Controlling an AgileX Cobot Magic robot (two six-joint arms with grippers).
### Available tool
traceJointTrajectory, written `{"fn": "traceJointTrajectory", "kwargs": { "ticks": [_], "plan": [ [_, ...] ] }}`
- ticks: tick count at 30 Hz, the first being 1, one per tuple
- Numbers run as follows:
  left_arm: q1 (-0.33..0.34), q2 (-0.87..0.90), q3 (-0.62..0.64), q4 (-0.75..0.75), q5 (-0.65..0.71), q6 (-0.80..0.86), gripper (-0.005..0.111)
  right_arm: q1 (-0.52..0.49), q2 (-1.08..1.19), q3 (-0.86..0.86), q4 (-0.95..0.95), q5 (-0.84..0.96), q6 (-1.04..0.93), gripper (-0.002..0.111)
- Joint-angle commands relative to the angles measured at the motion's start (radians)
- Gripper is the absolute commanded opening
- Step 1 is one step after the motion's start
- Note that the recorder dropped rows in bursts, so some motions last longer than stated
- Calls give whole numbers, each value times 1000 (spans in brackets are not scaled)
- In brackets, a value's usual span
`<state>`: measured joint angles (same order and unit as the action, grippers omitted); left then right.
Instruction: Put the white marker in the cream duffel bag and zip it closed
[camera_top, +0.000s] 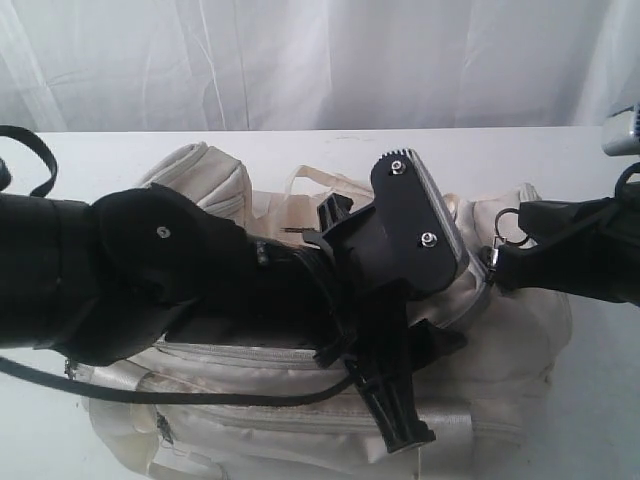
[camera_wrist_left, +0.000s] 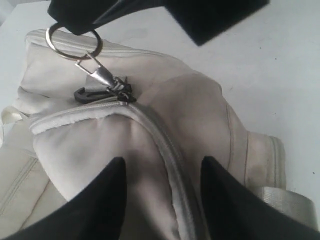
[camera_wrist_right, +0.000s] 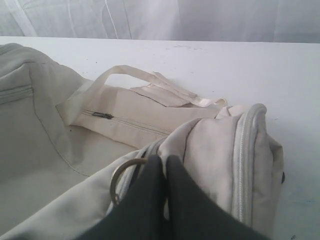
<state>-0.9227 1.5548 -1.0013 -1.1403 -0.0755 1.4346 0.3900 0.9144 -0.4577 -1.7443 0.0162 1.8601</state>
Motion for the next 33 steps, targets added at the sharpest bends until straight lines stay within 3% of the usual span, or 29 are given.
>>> {"fn": "traceJointTrajectory", "kwargs": {
  "ticks": [1,8,18,33],
  "plan": [
    [-7,20,-6,-25,24,-26,51,-3,-2,-9,0,4,-7,0],
    [-7,48,-6,-25,5,-71,49,-3,-2,-9,0,4,-7,0],
    [-7,52,-6,-25,-12,-113,6,-3,-2,-9,0,6,-7,0],
    [-9,52,-6,-25,62,-113,4,-3,60,-83,0,-22,-25,0]
  ]
}}
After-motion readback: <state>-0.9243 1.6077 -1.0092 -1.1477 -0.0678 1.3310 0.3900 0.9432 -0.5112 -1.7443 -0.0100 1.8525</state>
